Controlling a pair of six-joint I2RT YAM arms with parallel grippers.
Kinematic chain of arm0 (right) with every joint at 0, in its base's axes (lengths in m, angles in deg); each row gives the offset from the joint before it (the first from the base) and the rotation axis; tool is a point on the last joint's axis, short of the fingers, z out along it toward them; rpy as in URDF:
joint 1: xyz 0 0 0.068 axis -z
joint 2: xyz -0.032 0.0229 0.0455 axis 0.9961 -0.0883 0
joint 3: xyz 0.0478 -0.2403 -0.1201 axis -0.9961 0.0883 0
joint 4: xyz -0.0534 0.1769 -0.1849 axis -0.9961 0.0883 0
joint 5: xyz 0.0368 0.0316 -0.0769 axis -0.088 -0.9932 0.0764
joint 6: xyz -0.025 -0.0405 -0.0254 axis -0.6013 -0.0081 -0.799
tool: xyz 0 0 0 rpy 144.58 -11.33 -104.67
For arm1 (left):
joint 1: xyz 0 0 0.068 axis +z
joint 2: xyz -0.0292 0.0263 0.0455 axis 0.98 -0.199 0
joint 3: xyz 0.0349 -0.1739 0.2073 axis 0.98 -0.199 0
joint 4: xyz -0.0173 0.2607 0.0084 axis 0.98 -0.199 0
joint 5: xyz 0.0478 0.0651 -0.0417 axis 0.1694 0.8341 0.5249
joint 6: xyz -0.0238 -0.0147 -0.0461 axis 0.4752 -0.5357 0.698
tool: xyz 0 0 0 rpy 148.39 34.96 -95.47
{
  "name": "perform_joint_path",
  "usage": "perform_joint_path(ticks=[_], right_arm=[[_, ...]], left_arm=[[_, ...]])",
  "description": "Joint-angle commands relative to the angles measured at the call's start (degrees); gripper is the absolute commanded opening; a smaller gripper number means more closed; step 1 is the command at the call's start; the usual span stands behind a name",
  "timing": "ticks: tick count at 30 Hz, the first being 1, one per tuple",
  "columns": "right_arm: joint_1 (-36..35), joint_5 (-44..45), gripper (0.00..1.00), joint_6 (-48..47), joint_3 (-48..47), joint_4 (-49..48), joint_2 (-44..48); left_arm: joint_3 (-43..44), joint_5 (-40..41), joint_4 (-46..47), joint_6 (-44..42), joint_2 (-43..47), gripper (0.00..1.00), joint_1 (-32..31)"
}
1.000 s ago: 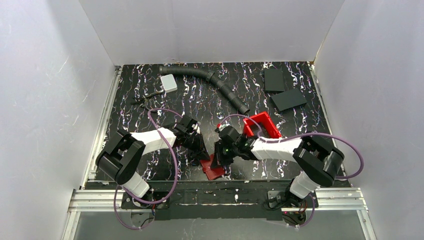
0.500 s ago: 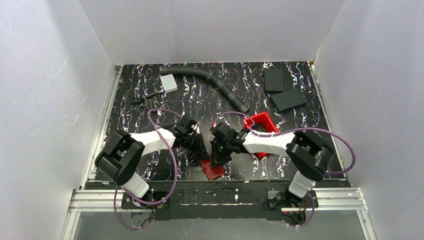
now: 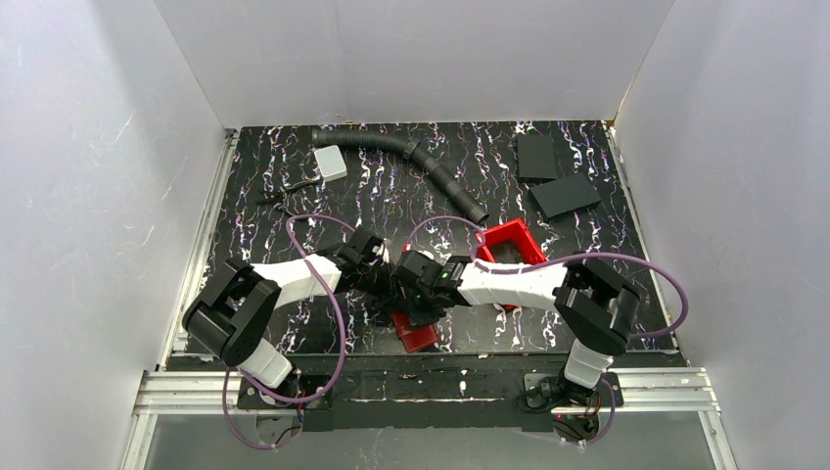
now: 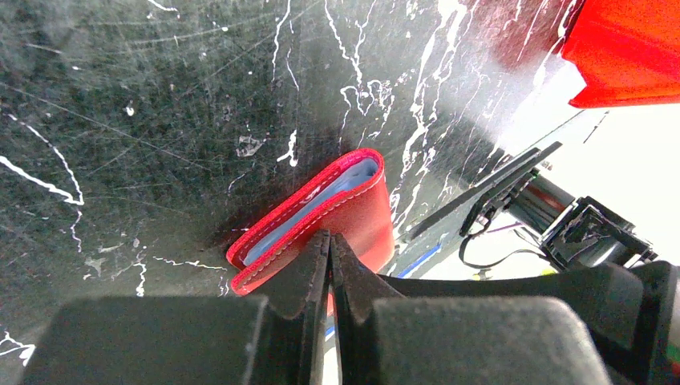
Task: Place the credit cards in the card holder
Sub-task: Close the card holder at the center of the board, then move the card holder to the center of the board.
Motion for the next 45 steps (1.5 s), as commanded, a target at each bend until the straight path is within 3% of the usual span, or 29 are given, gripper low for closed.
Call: perform_joint_path(ticks=[1,3,5,7,13,19,26,30,38,45], right_arm=[[-3.39,14.82,0.01,-0.24,3.08,5.66,-9.89],[-3.07,11.57,0.01,-3.03,4.43,0.23,-6.46],[-2.19,8.83,0.2,-5.54,5.75,-5.97,-1.75],[-0.81,6.88,0.26,-8.07,4.83,-8.47,2.37],[2.28,3.31,0.43,-15.15,-2.71,-4.6,7.92],[4.61,-0.17,0.52,-17.28,-1.32,-2.13,14.77],[11.83,-11.34,0.65,-19.29,5.98,-5.69,17.33],[11.93,-13.04,0.73,-18.75,9.85,-9.08,16.05],[2.89,7.28,0.87,-18.51,10.16,-9.34,15.3],[-7.67,24.87,0.98,-18.09,4.56,-5.16,6.24]], left_arm=[[-1.28,0.63,-2.03,-1.05,1.02,0.04,0.07],[-0.74,0.25,-2.98,-1.75,1.12,0.04,0.75],[-0.1,-0.12,-3.72,-2.45,1.73,0.05,1.92],[1.03,-0.77,-4.89,-3.43,2.28,0.06,3.95],[7.19,-3.52,-8.88,-6.28,1.98,0.11,7.61],[13.6,-4.52,-14.22,-7.92,5.4,0.17,8.61],[14.9,-4.49,-20.64,-9.41,14.36,0.34,8.89],[15.18,-3.23,-25.57,-10.46,21.2,0.49,8.89],[16.76,-1.2,-35.68,-13.09,30.64,0.62,8.89],[18.36,1.72,-41.65,-14.39,36.78,0.65,8.9]])
